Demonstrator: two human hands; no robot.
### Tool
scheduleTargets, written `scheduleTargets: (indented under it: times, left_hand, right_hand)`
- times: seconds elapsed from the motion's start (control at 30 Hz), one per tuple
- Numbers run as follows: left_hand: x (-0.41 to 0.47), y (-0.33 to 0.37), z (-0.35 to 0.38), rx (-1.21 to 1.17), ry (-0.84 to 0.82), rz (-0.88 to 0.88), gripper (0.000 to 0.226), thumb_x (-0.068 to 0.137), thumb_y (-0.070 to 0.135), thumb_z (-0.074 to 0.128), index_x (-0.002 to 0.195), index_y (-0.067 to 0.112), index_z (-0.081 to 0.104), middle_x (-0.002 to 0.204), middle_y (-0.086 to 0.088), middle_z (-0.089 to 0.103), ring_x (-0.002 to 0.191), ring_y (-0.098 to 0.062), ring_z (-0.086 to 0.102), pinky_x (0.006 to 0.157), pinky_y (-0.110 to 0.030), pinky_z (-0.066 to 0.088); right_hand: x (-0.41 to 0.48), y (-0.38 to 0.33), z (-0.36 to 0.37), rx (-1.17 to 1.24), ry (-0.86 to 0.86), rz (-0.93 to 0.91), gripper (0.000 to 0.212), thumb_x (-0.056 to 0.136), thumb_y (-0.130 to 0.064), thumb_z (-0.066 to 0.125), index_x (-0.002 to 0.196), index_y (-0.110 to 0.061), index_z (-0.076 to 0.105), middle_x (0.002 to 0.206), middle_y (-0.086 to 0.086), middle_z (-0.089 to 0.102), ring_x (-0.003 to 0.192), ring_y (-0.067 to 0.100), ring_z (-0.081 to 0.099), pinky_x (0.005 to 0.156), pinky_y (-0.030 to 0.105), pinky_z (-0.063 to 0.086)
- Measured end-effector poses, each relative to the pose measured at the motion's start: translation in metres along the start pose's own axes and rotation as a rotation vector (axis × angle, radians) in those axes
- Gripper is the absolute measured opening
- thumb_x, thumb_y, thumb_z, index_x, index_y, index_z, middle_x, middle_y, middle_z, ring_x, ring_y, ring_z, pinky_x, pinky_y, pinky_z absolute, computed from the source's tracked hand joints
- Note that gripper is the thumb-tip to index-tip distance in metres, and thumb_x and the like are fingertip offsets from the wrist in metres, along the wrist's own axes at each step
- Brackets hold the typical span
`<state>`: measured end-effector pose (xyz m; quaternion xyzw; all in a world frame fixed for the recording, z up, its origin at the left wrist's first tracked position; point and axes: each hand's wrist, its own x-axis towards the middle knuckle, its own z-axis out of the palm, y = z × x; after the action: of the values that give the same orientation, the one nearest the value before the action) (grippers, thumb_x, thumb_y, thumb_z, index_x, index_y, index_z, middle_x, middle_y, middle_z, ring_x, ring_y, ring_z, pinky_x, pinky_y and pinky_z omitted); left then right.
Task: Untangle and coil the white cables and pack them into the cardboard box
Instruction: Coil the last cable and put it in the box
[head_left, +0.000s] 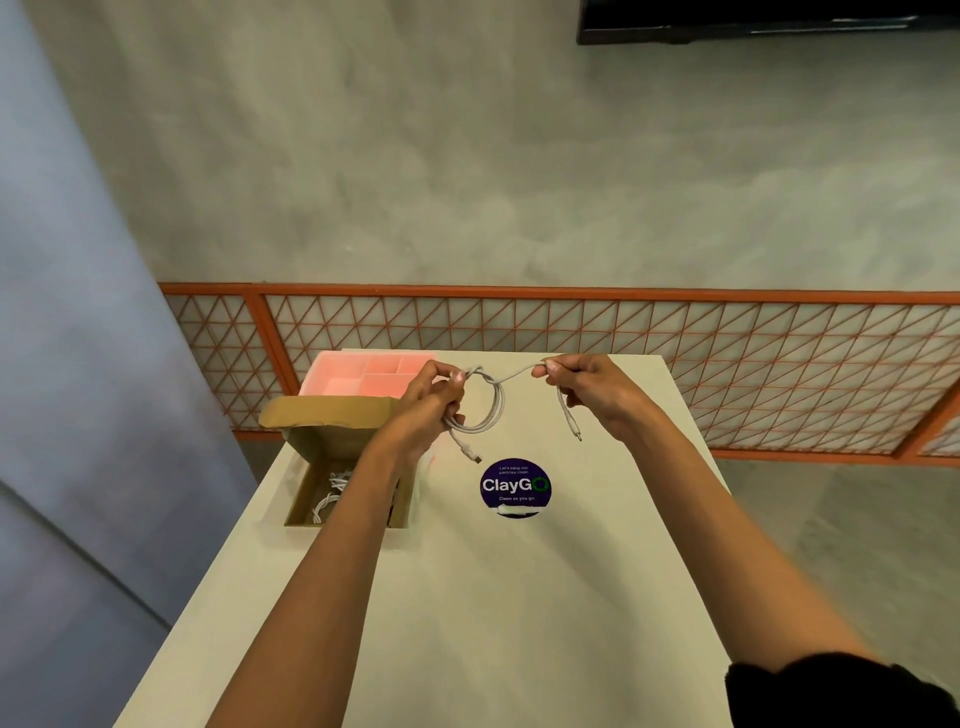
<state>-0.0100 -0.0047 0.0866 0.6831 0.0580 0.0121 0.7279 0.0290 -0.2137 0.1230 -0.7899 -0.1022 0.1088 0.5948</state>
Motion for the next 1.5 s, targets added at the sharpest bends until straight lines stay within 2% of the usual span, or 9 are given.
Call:
scheduleTargets:
  times: [0.17, 0.27, 0.33, 0.47, 0.6, 0.97, 1.17, 1.37, 1.5]
  left_hand:
    - [-0.002, 0.003, 0.009, -0.020, 0.022, 0.006, 0.009, 0.097, 0.020, 0.053, 0.095, 0.012, 0.050, 0.075, 0.000, 0.043, 0.060, -0.009, 0.034, 0.054, -0.020, 0.032]
    - [-0.004, 0.000, 0.012, 0.125, 0.025, 0.103, 0.031, 0.085, 0.026, 0.069, 0.112, 0.019, 0.054, 0.088, 0.001, 0.058, 0.071, -0.010, 0.048, 0.056, -0.022, 0.038]
    - [-0.005, -0.003, 0.012, 0.110, -0.022, 0.156, 0.045, 0.076, 0.020, 0.077, 0.116, 0.027, 0.059, 0.075, 0.000, 0.053, 0.062, -0.010, 0.043, 0.051, -0.021, 0.036]
    - [-0.003, -0.003, 0.013, 0.086, -0.034, 0.194, 0.030, 0.073, 0.013, 0.078, 0.100, 0.018, 0.068, 0.055, 0.008, 0.026, 0.048, -0.007, 0.020, 0.045, -0.021, 0.019]
    - [-0.005, -0.001, 0.016, 0.080, -0.013, 0.225, 0.022, 0.077, 0.011, 0.076, 0.095, 0.016, 0.066, 0.058, 0.008, 0.042, 0.047, -0.006, 0.023, 0.044, -0.023, 0.016]
    - [-0.006, 0.005, 0.027, 0.026, 0.014, 0.224, 0.016, 0.080, 0.009, 0.072, 0.093, 0.013, 0.063, 0.055, 0.016, 0.044, 0.047, -0.003, 0.029, 0.043, -0.024, 0.017]
    - [-0.004, 0.003, 0.030, -0.050, 0.002, 0.203, 0.015, 0.079, 0.012, 0.074, 0.086, 0.021, 0.064, 0.078, -0.008, 0.046, 0.056, -0.008, 0.038, 0.038, -0.017, 0.024]
    - [-0.005, 0.000, 0.026, -0.038, 0.022, 0.152, 0.014, 0.081, 0.015, 0.073, 0.084, 0.025, 0.064, 0.079, -0.003, 0.054, 0.056, -0.008, 0.045, 0.041, -0.016, 0.028]
    - [-0.005, -0.002, 0.024, -0.020, 0.039, 0.156, 0.013, 0.083, 0.014, 0.072, 0.086, 0.021, 0.062, 0.075, 0.001, 0.056, 0.057, -0.007, 0.050, 0.040, -0.014, 0.031]
  right_hand:
    - [0.003, 0.002, 0.000, -0.005, 0.035, -0.060, 0.026, 0.099, -0.015, 0.047, 0.108, -0.003, 0.068, 0.080, -0.010, 0.058, 0.075, 0.007, 0.046, 0.067, 0.016, 0.045]
    - [0.005, 0.005, 0.004, 0.024, 0.071, -0.116, 0.023, 0.098, -0.012, 0.048, 0.105, -0.002, 0.068, 0.079, -0.008, 0.060, 0.071, 0.007, 0.048, 0.066, 0.015, 0.050]
    - [0.007, 0.008, 0.005, 0.008, 0.095, -0.142, 0.022, 0.098, -0.013, 0.050, 0.101, -0.005, 0.070, 0.080, -0.005, 0.061, 0.072, 0.008, 0.050, 0.071, 0.018, 0.051]
    - [0.011, 0.013, 0.005, 0.013, 0.122, -0.161, 0.020, 0.096, -0.015, 0.053, 0.099, -0.007, 0.071, 0.083, 0.002, 0.060, 0.069, 0.010, 0.055, 0.080, 0.026, 0.052]
    - [0.008, 0.014, 0.007, 0.100, 0.131, -0.182, 0.019, 0.096, -0.012, 0.052, 0.102, -0.006, 0.070, 0.084, -0.005, 0.063, 0.075, 0.010, 0.055, 0.079, 0.020, 0.053]
    - [0.009, 0.022, 0.016, 0.359, 0.135, -0.169, 0.024, 0.098, -0.011, 0.047, 0.111, 0.001, 0.064, 0.081, 0.000, 0.058, 0.075, 0.008, 0.056, 0.073, 0.013, 0.053]
    - [0.008, 0.024, 0.033, 0.634, 0.100, -0.096, 0.022, 0.100, -0.009, 0.042, 0.093, -0.006, 0.063, 0.082, 0.004, 0.058, 0.072, 0.009, 0.056, 0.072, 0.014, 0.053]
    - [0.003, 0.019, 0.047, 0.809, 0.050, 0.036, 0.026, 0.101, -0.008, 0.039, 0.086, -0.004, 0.061, 0.080, 0.007, 0.055, 0.076, 0.012, 0.054, 0.068, 0.015, 0.056]
    - [0.001, 0.018, 0.056, 0.730, -0.003, 0.146, 0.026, 0.100, -0.004, 0.039, 0.107, 0.009, 0.060, 0.085, 0.012, 0.059, 0.077, 0.014, 0.059, 0.069, 0.017, 0.057]
